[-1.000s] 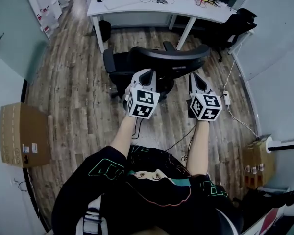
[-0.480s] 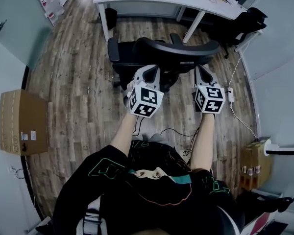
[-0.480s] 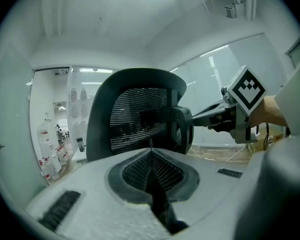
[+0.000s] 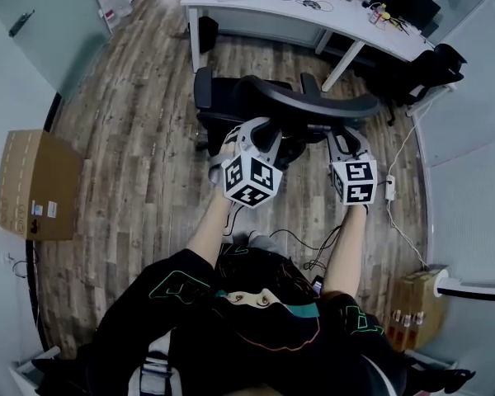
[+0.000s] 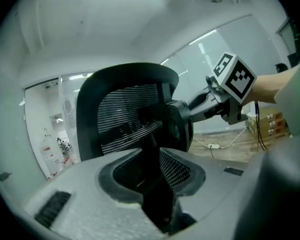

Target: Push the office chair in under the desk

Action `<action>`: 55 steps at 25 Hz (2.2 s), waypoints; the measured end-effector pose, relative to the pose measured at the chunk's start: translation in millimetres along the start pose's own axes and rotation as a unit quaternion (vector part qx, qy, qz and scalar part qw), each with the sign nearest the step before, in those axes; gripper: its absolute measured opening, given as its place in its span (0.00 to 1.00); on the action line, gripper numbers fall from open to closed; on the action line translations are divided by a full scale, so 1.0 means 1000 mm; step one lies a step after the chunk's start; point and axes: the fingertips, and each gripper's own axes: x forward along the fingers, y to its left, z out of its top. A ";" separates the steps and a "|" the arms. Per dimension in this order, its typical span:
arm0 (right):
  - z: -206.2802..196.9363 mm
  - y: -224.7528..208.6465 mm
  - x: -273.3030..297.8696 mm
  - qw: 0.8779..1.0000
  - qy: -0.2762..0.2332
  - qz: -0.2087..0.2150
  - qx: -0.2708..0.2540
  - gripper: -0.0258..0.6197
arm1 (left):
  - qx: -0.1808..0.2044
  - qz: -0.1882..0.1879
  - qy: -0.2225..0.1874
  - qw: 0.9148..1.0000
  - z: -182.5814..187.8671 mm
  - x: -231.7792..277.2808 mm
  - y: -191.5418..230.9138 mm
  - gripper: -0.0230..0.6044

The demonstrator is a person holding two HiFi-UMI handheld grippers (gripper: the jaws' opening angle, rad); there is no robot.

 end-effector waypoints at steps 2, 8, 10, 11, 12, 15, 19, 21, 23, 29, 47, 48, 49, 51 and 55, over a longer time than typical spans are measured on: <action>0.002 0.002 0.004 0.999 -0.001 0.026 -0.031 0.23 | 0.033 0.000 0.014 0.999 0.003 0.005 -0.002 0.24; 0.006 0.007 0.013 0.985 -0.006 0.084 -0.148 0.28 | 0.109 -0.007 0.047 0.993 0.013 0.020 -0.009 0.30; 0.009 0.009 0.014 0.975 -0.004 0.095 -0.200 0.29 | 0.127 -0.006 0.056 0.990 0.015 0.022 -0.009 0.31; 0.010 0.011 0.015 0.970 -0.003 0.100 -0.223 0.29 | 0.138 -0.004 0.062 0.988 0.015 0.023 -0.008 0.31; 0.011 0.013 0.015 0.964 -0.004 0.106 -0.243 0.30 | 0.152 -0.002 0.070 0.986 0.013 0.024 -0.007 0.31; 0.009 0.019 0.022 0.948 -0.006 0.122 -0.295 0.31 | 0.196 0.001 0.106 0.975 0.006 0.030 -0.004 0.33; 0.005 0.025 0.030 0.928 -0.010 0.143 -0.344 0.32 | 0.223 0.003 0.128 0.966 -0.001 0.037 -0.001 0.33; 0.007 0.028 0.032 0.920 -0.014 0.155 -0.361 0.33 | 0.229 -0.003 0.134 0.964 -0.002 0.038 -0.001 0.32; 0.006 0.030 0.032 0.912 -0.015 0.171 -0.372 0.33 | 0.233 -0.017 0.143 0.962 -0.003 0.038 -0.004 0.31; 0.001 0.034 0.035 0.887 0.003 0.230 -0.401 0.28 | 0.252 -0.057 0.160 0.953 -0.007 0.044 -0.013 0.20; -0.021 0.045 0.052 0.849 0.058 0.291 -0.438 0.23 | 0.276 -0.132 0.220 0.926 -0.022 0.056 -0.015 0.25; -0.020 0.045 0.053 0.848 0.058 0.295 -0.436 0.22 | 0.275 -0.137 0.219 0.926 -0.023 0.057 -0.014 0.25; -0.019 0.044 0.053 0.848 0.058 0.298 -0.435 0.22 | 0.274 -0.142 0.218 0.926 -0.023 0.058 -0.013 0.25; -0.019 0.042 0.055 0.847 0.057 0.302 -0.434 0.22 | 0.276 -0.148 0.217 0.925 -0.023 0.062 -0.012 0.25; -0.020 0.036 0.060 0.851 0.053 0.299 -0.428 0.22 | 0.267 -0.149 0.211 0.928 -0.023 0.070 -0.011 0.25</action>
